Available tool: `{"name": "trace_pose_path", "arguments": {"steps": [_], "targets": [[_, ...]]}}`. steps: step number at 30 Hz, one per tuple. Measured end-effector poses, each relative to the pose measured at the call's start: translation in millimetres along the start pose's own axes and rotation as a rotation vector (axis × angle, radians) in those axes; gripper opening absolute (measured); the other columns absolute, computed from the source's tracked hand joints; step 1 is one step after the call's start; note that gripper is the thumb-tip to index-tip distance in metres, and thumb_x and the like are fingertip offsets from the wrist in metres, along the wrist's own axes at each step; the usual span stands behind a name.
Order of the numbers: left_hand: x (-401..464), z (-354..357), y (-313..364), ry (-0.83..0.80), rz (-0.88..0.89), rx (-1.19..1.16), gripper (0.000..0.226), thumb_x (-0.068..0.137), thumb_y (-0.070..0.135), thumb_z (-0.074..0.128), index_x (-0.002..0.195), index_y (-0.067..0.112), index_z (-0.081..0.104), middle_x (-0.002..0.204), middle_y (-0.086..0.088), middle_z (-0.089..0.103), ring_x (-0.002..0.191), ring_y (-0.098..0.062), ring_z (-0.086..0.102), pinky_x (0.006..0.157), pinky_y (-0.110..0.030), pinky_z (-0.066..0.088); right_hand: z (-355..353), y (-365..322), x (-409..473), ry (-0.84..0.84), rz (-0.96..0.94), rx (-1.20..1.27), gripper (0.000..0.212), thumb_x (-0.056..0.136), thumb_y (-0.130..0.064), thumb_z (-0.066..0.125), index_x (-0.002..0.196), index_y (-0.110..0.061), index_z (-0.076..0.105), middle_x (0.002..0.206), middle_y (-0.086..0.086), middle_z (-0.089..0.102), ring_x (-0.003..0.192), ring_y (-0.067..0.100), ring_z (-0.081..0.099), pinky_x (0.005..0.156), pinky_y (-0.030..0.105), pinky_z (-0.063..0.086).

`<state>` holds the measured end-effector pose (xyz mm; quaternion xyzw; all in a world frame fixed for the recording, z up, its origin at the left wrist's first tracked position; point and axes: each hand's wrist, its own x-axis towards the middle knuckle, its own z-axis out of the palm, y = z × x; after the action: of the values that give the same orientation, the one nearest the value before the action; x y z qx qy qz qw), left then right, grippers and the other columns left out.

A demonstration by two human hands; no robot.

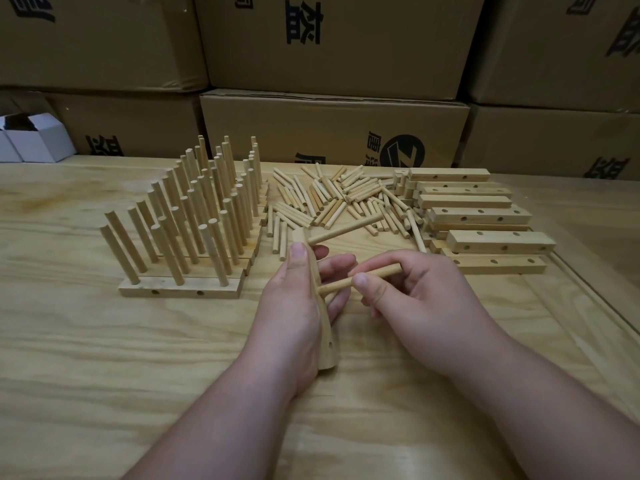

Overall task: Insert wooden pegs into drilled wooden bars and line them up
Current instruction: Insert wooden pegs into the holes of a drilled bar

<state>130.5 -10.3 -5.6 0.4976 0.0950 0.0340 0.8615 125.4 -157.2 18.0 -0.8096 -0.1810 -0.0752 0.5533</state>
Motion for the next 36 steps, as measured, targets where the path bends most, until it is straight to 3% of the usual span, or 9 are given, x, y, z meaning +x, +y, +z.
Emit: {"name": "trace_pose_path", "arguments": {"steps": [4, 12, 18, 20, 23, 26, 29, 32, 36], "targets": [[-1, -1, 0, -0.023, 0.001, 0.019, 0.045, 0.109, 0.048, 0.031, 0.116, 0.014, 0.06, 0.099, -0.007, 0.08, 0.098, -0.023, 0.076, 0.096, -0.042, 0.056, -3, 3, 1, -0.03, 0.031, 0.049, 0.006, 0.09, -0.019, 0.072, 0.087, -0.024, 0.075, 0.062, -0.005, 0.068, 0.059, 0.008, 0.065, 0.059, 0.017, 0.051], [-3, -1, 0, -0.058, 0.025, 0.073, 0.044, 0.108, 0.05, 0.031, 0.115, 0.017, 0.06, 0.1, -0.004, 0.08, 0.097, -0.019, 0.077, 0.091, -0.038, 0.056, -5, 5, 2, -0.061, 0.073, 0.129, 0.006, 0.091, -0.018, 0.07, 0.09, -0.019, 0.076, 0.061, 0.002, 0.067, 0.061, 0.01, 0.064, 0.063, 0.016, 0.05], [-3, -2, 2, -0.017, 0.014, 0.019, 0.046, 0.107, 0.051, 0.032, 0.115, 0.015, 0.06, 0.096, -0.006, 0.08, 0.092, -0.024, 0.078, 0.074, -0.031, 0.062, 1, 2, 0, -0.055, -0.039, 0.124, 0.01, 0.092, -0.007, 0.068, 0.089, -0.015, 0.073, 0.064, -0.019, 0.068, 0.059, -0.001, 0.063, 0.058, 0.011, 0.048], [-4, -1, 3, -0.01, -0.008, -0.02, 0.046, 0.107, 0.051, 0.034, 0.115, 0.014, 0.061, 0.091, -0.007, 0.08, 0.089, -0.024, 0.078, 0.072, -0.031, 0.063, 2, 3, 1, -0.052, -0.039, 0.14, 0.007, 0.092, -0.007, 0.068, 0.091, -0.012, 0.073, 0.065, -0.017, 0.069, 0.06, 0.001, 0.063, 0.06, 0.011, 0.049], [-4, 0, 4, 0.003, -0.022, -0.057, 0.047, 0.106, 0.05, 0.036, 0.116, 0.013, 0.063, 0.083, -0.008, 0.078, 0.087, -0.025, 0.078, 0.072, -0.035, 0.064, 1, 9, 1, 0.038, -0.03, 0.198, 0.026, 0.096, -0.031, 0.063, 0.087, -0.008, 0.072, 0.062, -0.003, 0.064, 0.059, 0.008, 0.06, 0.061, 0.016, 0.048], [-5, 0, 8, 0.04, -0.051, -0.18, 0.047, 0.106, 0.049, 0.038, 0.114, 0.01, 0.063, 0.075, -0.009, 0.075, 0.083, -0.029, 0.078, 0.068, -0.041, 0.064, 0, 15, 4, 0.134, 0.133, 0.263, 0.041, 0.097, -0.051, 0.046, 0.09, -0.02, 0.07, 0.063, 0.001, 0.058, 0.054, 0.012, 0.05, 0.051, 0.019, 0.041], [-6, 0, 12, 0.026, -0.096, -0.305, 0.052, 0.106, 0.051, 0.04, 0.103, 0.008, 0.069, 0.067, -0.009, 0.068, 0.071, -0.026, 0.075, 0.068, -0.043, 0.062, 3, 18, 9, 0.15, 0.293, 0.226, 0.028, 0.102, -0.044, 0.048, 0.105, -0.025, 0.07, 0.068, -0.005, 0.065, 0.052, 0.008, 0.05, 0.046, 0.018, 0.04], [-6, -1, 11, -0.045, -0.131, -0.374, 0.065, 0.105, 0.052, 0.039, 0.074, 0.012, 0.079, 0.065, -0.005, 0.062, 0.062, -0.022, 0.07, 0.063, -0.04, 0.061, 5, 17, 8, 0.041, 0.281, 0.161, 0.018, 0.098, -0.036, 0.058, 0.1, -0.025, 0.073, 0.062, -0.011, 0.065, 0.049, 0.006, 0.05, 0.045, 0.017, 0.041], [-6, -2, 12, -0.071, -0.154, -0.376, 0.068, 0.105, 0.054, 0.038, 0.066, 0.016, 0.079, 0.065, -0.003, 0.062, 0.058, -0.018, 0.067, 0.059, -0.038, 0.061, 0, 14, 7, -0.054, 0.301, 0.441, 0.016, 0.094, -0.027, 0.063, 0.094, -0.015, 0.074, 0.065, -0.002, 0.06, 0.048, 0.012, 0.048, 0.041, 0.024, 0.037]]}}
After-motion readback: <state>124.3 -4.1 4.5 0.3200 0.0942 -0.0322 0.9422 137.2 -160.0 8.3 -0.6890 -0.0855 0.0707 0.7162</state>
